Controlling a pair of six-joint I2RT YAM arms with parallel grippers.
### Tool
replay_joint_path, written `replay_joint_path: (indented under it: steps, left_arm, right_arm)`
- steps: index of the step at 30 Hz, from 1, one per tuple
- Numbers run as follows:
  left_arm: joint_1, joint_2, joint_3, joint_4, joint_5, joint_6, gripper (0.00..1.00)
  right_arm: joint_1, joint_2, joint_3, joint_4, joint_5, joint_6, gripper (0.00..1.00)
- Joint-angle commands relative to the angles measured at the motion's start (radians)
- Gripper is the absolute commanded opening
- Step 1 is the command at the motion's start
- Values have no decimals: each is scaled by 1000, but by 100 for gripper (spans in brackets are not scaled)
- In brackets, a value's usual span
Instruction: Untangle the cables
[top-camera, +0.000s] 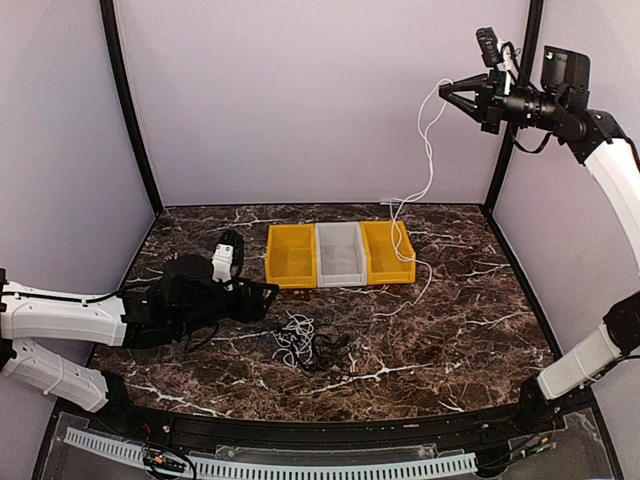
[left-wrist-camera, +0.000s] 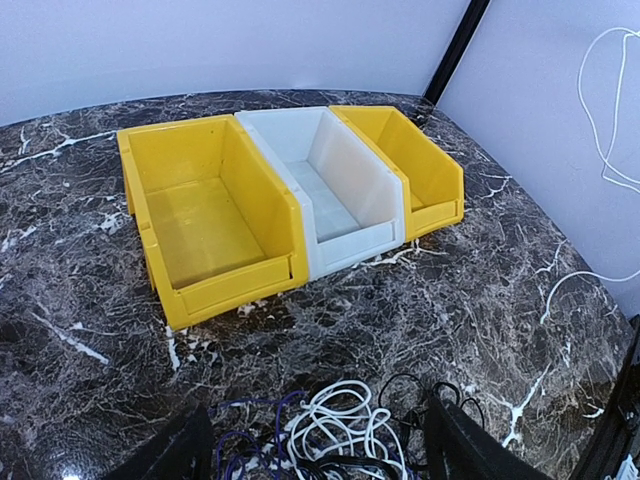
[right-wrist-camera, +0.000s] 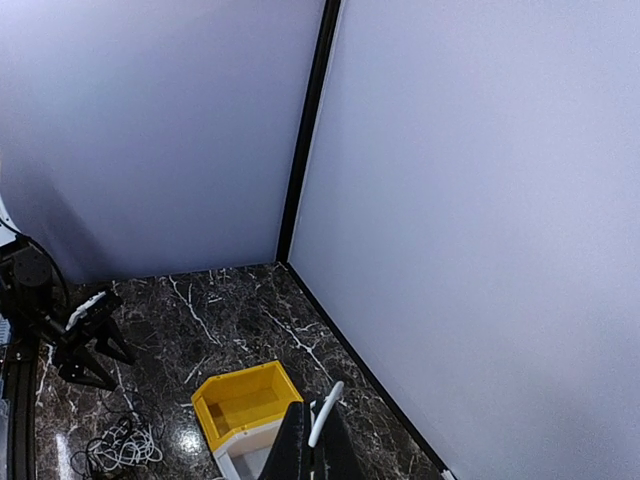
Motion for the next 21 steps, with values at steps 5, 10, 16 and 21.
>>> replay_joint_path:
  steps: [5,10,16,21]
  left_arm:
    - [-1,-23,-3,6,10,-8,75]
    - [-1,-35,-18,6,4,-16,75]
    - [-1,-22,-15,9,7,-17,75]
    - [-1,-21,-21,5,4,-20,75]
  right_arm:
    - [4,101,49,87,65,28,0]
    - [4,144,57,135,102,24,0]
    - [4,225,34,182,152,18,0]
    - [3,293,-1,191,153,19,0]
